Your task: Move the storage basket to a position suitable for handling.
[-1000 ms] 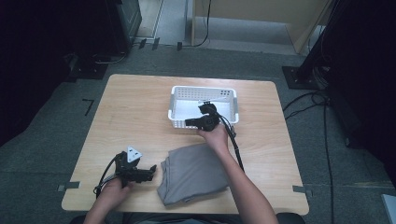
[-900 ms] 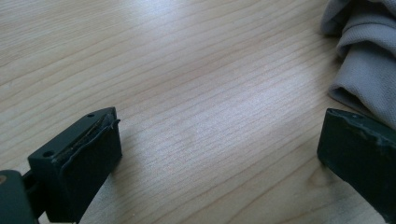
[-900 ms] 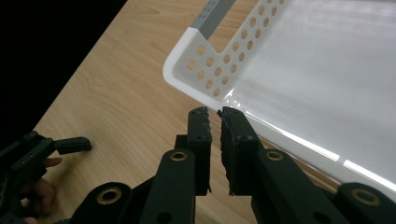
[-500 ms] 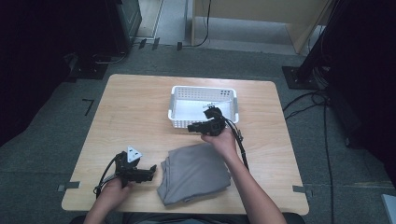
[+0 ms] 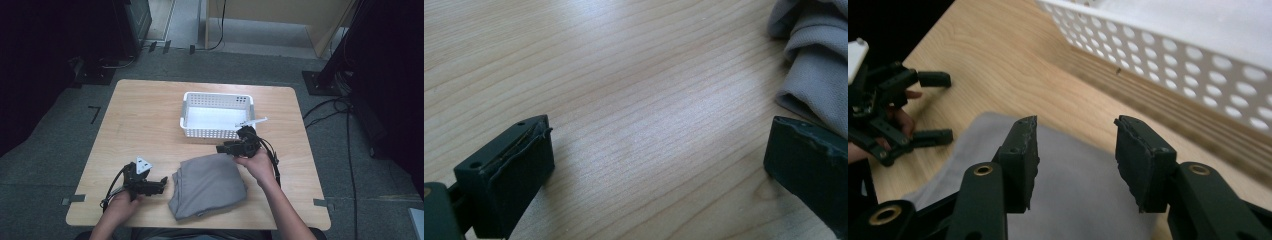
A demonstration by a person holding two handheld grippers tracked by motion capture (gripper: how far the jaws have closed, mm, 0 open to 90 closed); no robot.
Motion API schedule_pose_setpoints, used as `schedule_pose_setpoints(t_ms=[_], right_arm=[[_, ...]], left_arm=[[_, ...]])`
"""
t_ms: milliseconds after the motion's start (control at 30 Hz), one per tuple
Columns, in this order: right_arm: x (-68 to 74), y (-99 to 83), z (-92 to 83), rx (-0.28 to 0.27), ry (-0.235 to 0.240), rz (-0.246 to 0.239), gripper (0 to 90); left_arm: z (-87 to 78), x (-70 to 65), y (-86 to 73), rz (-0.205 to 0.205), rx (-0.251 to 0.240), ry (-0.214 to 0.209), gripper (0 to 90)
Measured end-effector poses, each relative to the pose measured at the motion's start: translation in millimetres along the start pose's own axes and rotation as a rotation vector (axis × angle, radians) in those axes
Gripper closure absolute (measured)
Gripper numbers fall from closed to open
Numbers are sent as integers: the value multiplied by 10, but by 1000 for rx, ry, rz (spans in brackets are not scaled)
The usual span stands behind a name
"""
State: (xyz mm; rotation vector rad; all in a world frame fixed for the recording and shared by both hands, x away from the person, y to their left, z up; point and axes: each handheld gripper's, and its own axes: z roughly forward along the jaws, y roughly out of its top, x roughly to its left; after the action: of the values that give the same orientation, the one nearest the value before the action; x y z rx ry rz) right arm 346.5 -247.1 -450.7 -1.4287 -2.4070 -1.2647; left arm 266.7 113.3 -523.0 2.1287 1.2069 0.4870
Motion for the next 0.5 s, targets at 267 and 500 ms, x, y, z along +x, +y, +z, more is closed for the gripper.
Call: schedule_pose_setpoints(t_ms=[267,500], right_arm=[[-59,-217,-174,6,-15,18,461],[-138,-377,-248,13,-30,41,435]], left_arm=[[0,1,0,3,1,1,0],[0,1,0,2,0,1,0]])
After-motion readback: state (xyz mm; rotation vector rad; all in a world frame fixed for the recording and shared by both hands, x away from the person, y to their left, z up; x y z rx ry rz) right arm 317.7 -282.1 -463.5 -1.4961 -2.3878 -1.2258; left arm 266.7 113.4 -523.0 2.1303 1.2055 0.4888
